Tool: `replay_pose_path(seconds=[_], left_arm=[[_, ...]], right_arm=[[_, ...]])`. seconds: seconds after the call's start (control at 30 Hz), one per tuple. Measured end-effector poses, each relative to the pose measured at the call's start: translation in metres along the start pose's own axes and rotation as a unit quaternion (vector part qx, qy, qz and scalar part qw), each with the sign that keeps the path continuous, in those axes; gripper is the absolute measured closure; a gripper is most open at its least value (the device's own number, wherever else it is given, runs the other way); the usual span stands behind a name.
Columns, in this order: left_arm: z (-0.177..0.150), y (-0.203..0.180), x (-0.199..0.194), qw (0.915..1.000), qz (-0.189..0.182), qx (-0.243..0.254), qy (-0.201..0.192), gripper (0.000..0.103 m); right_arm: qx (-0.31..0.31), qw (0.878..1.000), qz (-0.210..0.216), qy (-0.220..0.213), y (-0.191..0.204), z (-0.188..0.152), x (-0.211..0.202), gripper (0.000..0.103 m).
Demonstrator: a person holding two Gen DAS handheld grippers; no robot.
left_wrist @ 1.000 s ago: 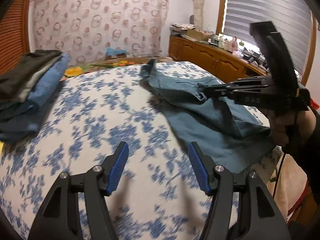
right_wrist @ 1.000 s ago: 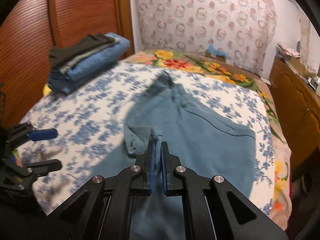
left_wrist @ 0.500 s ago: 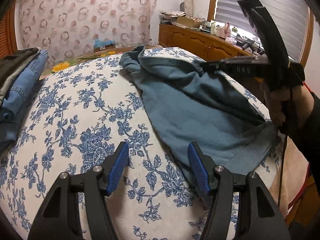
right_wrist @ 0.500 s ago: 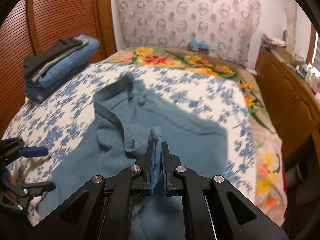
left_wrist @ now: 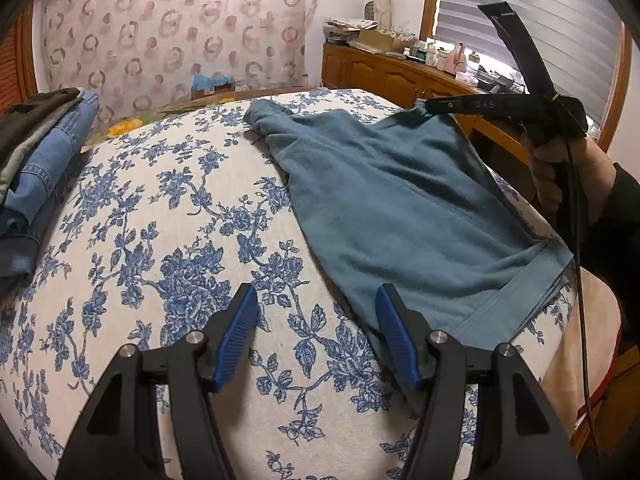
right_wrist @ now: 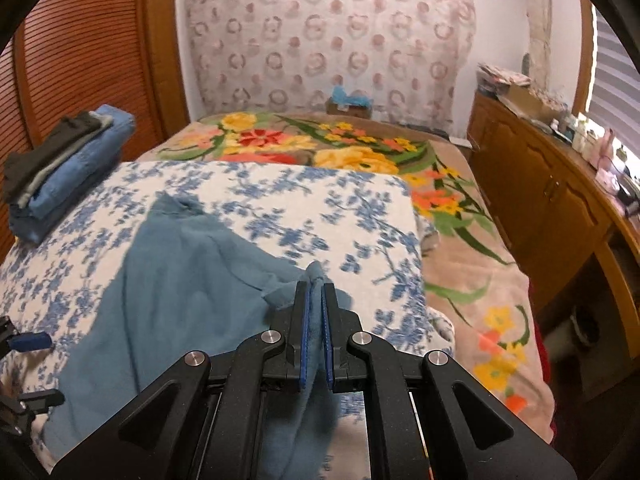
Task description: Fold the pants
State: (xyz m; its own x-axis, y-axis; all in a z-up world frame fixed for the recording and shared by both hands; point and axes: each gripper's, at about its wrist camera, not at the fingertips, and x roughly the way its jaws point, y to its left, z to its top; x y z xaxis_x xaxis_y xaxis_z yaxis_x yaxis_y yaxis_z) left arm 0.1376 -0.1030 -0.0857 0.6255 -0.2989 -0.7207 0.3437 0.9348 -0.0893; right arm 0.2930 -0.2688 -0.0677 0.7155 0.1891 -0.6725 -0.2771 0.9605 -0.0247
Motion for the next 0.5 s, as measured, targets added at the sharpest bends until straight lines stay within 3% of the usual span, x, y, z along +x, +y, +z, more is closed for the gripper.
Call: replay_pose_path(seconds=[0.27, 0.3, 0.37, 0.5], left_arm=[[-0.001, 0.000, 0.000, 1.0000, 0.002, -0.002, 0.000, 0.041], [-0.001, 0.000, 0.001, 1.0000, 0.002, -0.002, 0.001, 0.041], [-0.001, 0.001, 0.001, 1.0000, 0.002, -0.003, 0.001, 0.041], [-0.001, 0.000, 0.002, 1.0000, 0.002, -0.004, 0.003, 0.041]], right_arm=[[0.015, 1.000, -0.005, 0.008, -0.014, 0.000, 0.005, 0.099], [0.021, 1.000, -0.010, 0.011, -0.015, -0.001, 0.006, 0.095], [0.037, 0.999, -0.007, 0.007, -0.020, -0.001, 0.005, 0.073], [0.050, 0.999, 0.008, 0.011, -0.023, -0.001, 0.008, 0.067]])
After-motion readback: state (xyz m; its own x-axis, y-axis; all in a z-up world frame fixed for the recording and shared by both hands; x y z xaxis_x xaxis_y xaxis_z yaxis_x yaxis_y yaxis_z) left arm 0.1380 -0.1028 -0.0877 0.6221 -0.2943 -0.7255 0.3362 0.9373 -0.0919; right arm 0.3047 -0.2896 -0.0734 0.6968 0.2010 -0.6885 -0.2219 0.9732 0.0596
